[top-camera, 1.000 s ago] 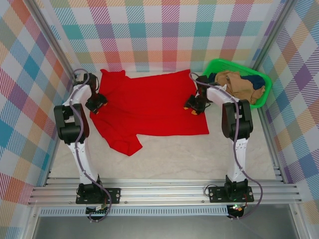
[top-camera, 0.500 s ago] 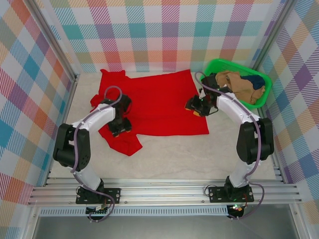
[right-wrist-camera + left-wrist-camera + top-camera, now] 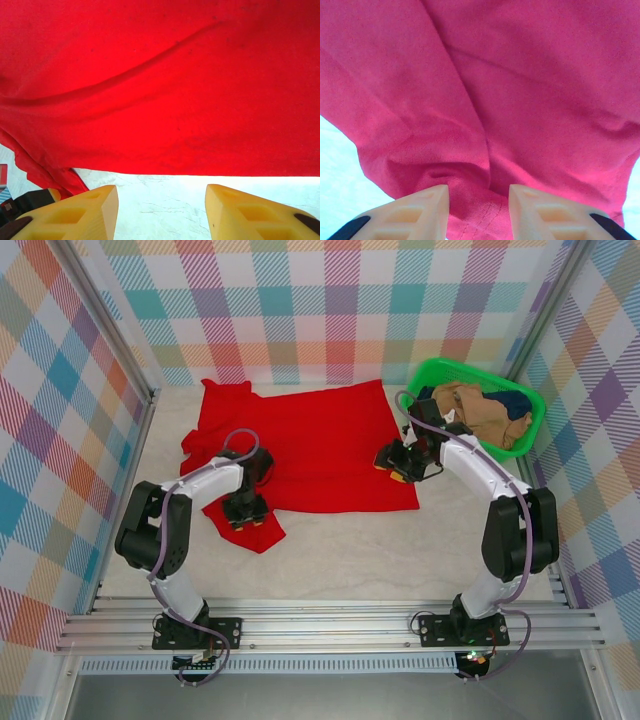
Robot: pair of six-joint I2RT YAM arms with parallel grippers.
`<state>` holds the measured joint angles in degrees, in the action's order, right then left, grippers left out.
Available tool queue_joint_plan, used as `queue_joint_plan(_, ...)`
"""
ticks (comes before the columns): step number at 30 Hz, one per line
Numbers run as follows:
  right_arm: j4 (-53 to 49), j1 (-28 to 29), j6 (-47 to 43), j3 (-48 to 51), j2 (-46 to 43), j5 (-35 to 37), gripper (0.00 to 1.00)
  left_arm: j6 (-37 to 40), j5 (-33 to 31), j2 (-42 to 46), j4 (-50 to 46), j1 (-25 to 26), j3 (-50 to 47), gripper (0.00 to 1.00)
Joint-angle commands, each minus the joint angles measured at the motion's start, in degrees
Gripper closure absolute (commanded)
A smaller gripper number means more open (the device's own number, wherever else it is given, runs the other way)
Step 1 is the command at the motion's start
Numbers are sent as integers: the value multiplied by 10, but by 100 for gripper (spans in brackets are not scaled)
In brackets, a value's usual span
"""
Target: Fold and stack the t-shirts
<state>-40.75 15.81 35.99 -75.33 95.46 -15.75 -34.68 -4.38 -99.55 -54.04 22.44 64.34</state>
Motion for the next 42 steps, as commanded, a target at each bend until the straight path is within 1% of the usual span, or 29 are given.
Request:
queue_joint_plan(1,1,3,4,7,-10,-10,51,1,2,29,-36,8,-15,62)
queue_joint_plan(4,5,3,4,8,-7,-12,51,0,7,40,-33,9,-32,57)
queue_joint_plan(6,8,3,5,10,-7,-12,51,-6,11,40,-26,9,-38,57)
queue_joint_plan(7,8,3,5,10,-6,-13,51,-9,12,40,-22,9,-41,59)
queue_joint_plan(10,8,3,3,7,-5,-12,51,-24,7,48,-17,10,-49,71)
queue_joint_plan(11,7,3,1,6,-5,-13,51,-26,7,53,-16,10,-52,74)
queue_joint_plan(13,6,3,-1,6,-5,-12,51,-29,3,66,-23,10,-56,80)
queue_joint_plan(16,6,3,-1,8,-7,-11,51,-35,-14,95,-39,11,-65,93)
queue_joint_plan(19,7,3,-4,9,-9,-12,52,-57,-31,140,-62,11,-81,100)
queue_joint_plan(25,7,3,-3,19,-7,-13,52,-138,-25,254,-96,11,-158,100)
queue_joint_plan(28,13,4,0,27,-8,-16,52,-188,-35,315,-121,11,-196,100)
queue_joint_plan(31,13,4,0,30,-6,-17,53,-256,-32,383,-138,11,-241,100)
queue_joint_plan(33,11,4,-1,30,-5,-16,53,-307,-11,429,-129,11,-279,100)
queue_joint_plan(34,11,4,-1,31,-2,-16,53,-324,6,449,-110,11,-298,97)
queue_joint_plan(35,10,4,-1,30,0,-16,52,-334,18,462,-96,11,-309,86)
queue_joint_plan(36,9,4,-2,31,4,-17,52,-344,25,471,-88,11,-312,71)
queue_joint_plan(37,8,4,-3,32,7,-17,52,-353,16,476,-97,11,-299,60)
queue_joint_plan(38,8,4,-3,35,10,-16,52,-353,-1,476,-112,11,-280,55)
queue_joint_plan(40,10,4,-4,41,14,-11,53,-342,-59,461,-153,10,-211,49)
queue_joint_plan(41,11,4,-4,43,16,-10,53,-328,-76,448,-159,3,-182,49)
queue_joint_plan(42,13,4,-3,43,19,-10,53,-305,-83,424,-156,-13,-154,51)
